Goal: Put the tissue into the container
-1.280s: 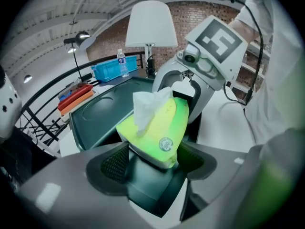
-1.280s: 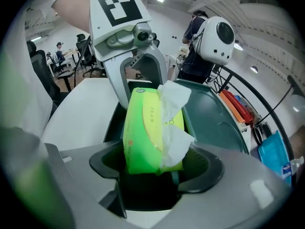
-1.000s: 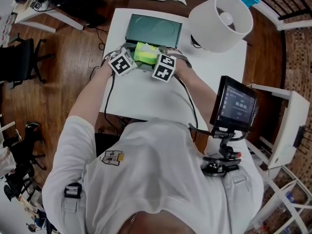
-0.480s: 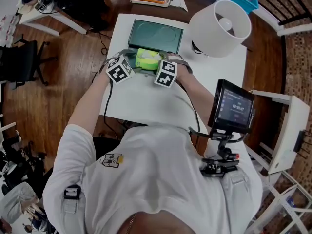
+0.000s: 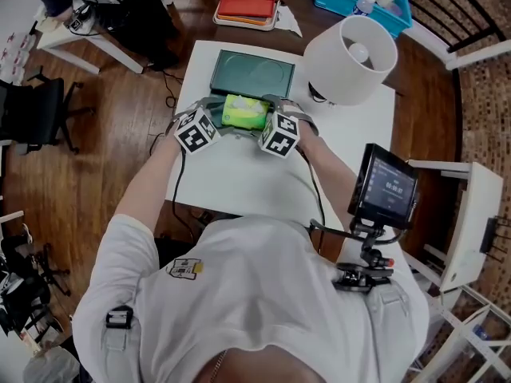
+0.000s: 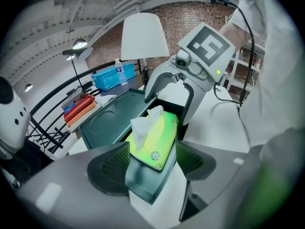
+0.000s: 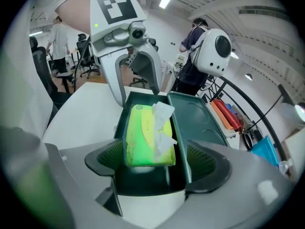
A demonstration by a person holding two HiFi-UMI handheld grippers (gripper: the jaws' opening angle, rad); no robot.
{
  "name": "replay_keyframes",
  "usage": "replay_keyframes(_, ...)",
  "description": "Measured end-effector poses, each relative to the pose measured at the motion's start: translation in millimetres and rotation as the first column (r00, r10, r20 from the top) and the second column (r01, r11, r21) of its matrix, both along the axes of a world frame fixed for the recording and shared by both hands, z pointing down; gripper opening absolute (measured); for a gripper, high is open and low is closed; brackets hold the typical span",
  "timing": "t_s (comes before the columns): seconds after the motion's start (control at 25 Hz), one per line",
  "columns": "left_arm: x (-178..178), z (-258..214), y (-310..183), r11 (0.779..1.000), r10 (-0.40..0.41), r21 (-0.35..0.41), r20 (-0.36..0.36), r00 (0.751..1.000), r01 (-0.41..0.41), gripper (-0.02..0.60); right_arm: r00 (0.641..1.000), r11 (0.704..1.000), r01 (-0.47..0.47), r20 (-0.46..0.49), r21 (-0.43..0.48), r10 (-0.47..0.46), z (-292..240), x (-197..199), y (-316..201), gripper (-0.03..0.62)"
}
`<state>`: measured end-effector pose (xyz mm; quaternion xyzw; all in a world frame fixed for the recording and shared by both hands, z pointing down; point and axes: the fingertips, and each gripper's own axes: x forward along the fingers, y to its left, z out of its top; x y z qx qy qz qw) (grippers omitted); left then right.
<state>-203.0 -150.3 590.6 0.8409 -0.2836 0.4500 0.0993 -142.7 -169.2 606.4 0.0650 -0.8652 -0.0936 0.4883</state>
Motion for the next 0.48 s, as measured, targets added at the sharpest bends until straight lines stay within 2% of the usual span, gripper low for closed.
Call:
replay_keyframes(0.24,30.5,-55.3,19.0,0.989,-0.007,0.147,-0.114,0.993,0.023,0.305,0.981,0.992,-0.116,0.159,0.043,0.108,-59.9,42.6,16.9,0.407)
replay_keyframes(0.48,38.3,-81.5,53.6,0.976,0.003,0.214,-0.203,0.979,0.041,0.305,0.954,0.975,-0.21,0.233,0.068,0.189,-92.5,79.9,40.8,0.391)
